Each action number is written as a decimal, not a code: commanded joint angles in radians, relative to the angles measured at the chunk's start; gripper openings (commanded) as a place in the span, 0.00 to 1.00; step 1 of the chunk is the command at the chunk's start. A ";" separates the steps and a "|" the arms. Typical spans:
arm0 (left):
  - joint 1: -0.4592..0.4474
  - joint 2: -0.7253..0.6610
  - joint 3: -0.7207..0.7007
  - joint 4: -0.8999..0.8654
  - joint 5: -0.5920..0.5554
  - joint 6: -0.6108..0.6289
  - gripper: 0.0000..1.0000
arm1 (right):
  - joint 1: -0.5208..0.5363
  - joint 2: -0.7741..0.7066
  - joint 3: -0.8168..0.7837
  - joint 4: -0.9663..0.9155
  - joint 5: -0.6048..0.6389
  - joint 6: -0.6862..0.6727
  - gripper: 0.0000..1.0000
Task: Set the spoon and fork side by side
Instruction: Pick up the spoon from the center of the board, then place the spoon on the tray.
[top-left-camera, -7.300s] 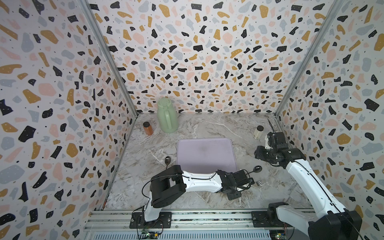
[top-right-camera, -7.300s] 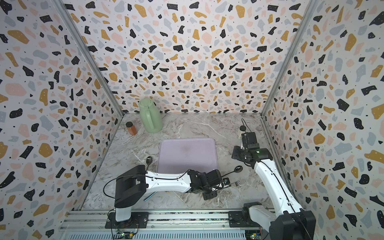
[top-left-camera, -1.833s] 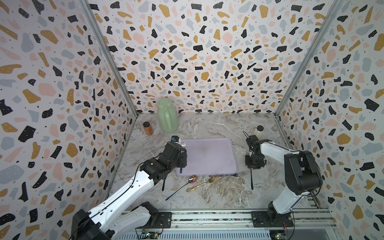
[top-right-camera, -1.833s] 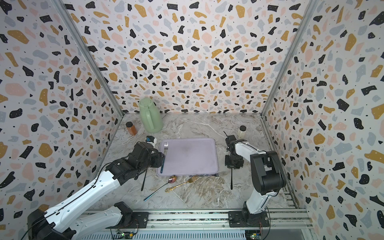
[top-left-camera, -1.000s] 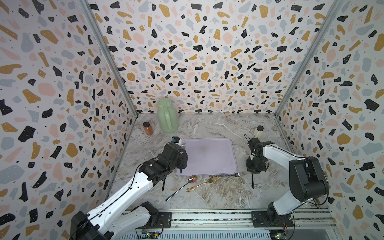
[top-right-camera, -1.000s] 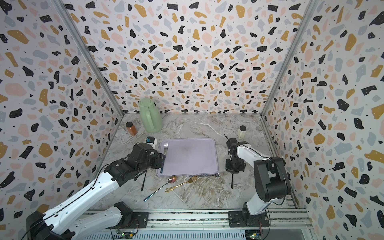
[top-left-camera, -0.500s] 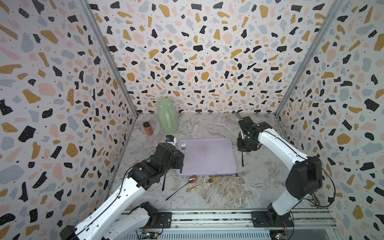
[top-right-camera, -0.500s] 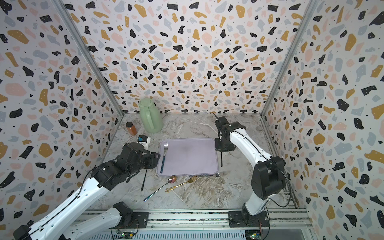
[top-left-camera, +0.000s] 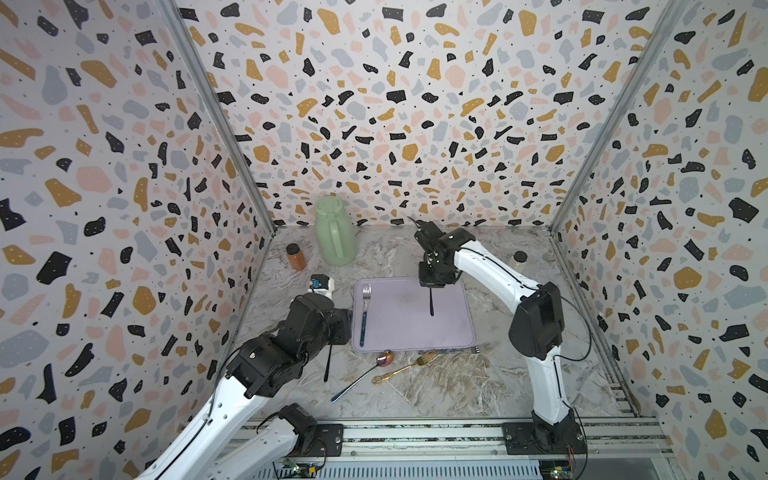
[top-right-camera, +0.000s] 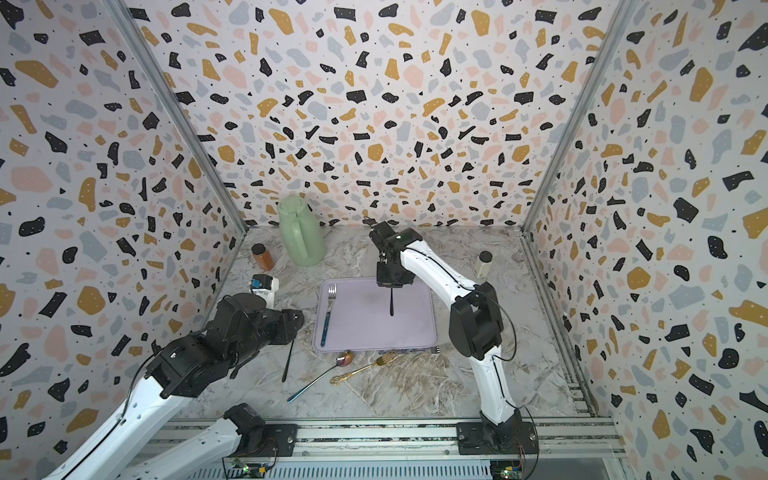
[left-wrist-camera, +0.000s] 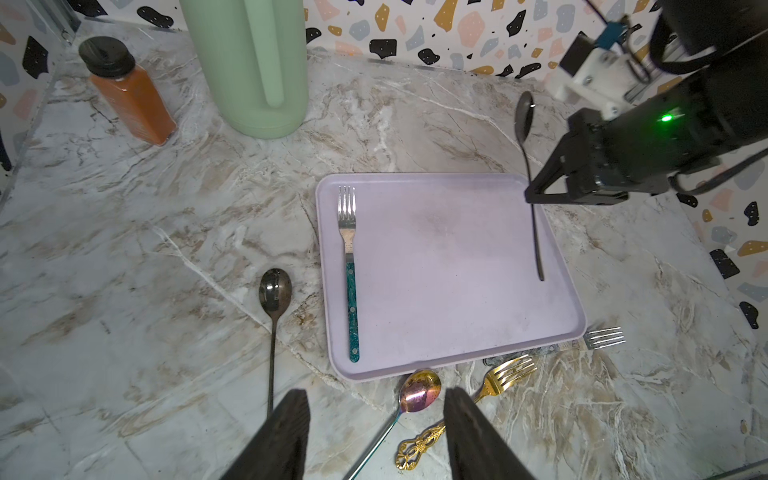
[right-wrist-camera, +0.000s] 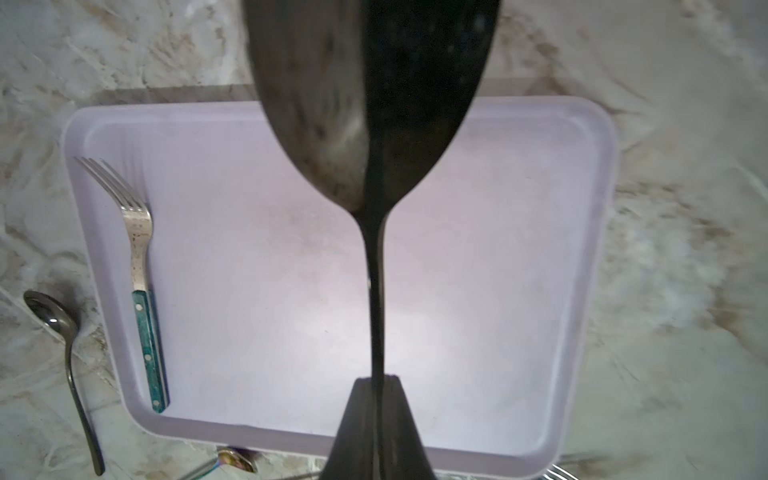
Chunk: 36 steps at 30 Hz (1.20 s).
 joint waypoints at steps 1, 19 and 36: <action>0.005 -0.022 0.018 -0.036 -0.035 0.009 0.55 | 0.051 0.071 0.111 -0.054 -0.009 0.055 0.02; 0.005 -0.047 -0.013 -0.038 -0.014 0.020 0.56 | 0.194 0.322 0.274 0.041 -0.094 0.194 0.02; 0.005 -0.058 -0.028 -0.030 -0.015 0.017 0.57 | 0.217 0.350 0.268 0.101 -0.132 0.239 0.17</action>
